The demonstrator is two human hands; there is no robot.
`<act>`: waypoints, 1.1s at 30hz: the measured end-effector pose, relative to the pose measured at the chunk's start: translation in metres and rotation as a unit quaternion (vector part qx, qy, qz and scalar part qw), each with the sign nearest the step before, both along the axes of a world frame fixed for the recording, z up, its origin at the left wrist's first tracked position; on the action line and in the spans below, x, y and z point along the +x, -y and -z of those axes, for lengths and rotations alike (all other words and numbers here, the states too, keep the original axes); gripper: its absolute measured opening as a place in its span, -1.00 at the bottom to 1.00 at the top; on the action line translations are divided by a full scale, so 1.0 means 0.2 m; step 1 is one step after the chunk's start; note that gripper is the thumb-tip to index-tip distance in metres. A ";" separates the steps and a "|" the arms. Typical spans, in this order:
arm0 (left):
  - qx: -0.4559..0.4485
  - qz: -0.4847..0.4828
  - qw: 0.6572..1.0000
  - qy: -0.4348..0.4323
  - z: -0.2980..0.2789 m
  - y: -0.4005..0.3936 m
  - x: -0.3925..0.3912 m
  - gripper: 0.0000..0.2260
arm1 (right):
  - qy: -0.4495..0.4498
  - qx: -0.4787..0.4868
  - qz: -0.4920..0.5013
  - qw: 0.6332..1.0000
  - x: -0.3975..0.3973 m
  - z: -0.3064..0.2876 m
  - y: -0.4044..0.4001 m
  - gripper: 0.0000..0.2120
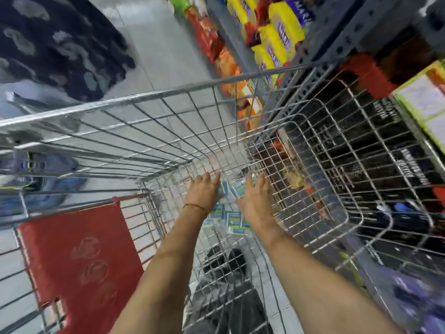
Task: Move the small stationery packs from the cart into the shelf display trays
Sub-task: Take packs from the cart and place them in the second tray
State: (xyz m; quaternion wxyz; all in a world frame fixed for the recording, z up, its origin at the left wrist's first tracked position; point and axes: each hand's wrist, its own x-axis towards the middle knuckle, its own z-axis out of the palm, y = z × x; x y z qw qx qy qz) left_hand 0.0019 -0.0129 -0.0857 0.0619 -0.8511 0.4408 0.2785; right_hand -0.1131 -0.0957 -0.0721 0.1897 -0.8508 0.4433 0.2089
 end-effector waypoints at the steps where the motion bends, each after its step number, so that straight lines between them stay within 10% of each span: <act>1: -0.005 -0.022 1.000 0.006 0.00 0.01 0.00 -0.38 | 0.005 0.002 0.006 1.000 0.00 0.00 0.00 -0.13; 9: -0.023 -0.142 0.989 -0.020 -0.05 -0.01 0.01 -0.39 | -0.003 -0.024 -0.052 0.998 -0.04 -0.03 0.04 -0.11; 15: -0.028 0.137 0.989 -0.051 -0.02 -0.08 0.00 -0.37 | -0.010 -0.014 -0.067 0.998 -0.04 -0.04 0.02 -0.16; 33: -0.043 0.135 0.990 -0.003 -0.04 -0.01 -0.01 -0.40 | -0.005 -0.063 -0.167 0.984 -0.03 -0.06 0.02 -0.19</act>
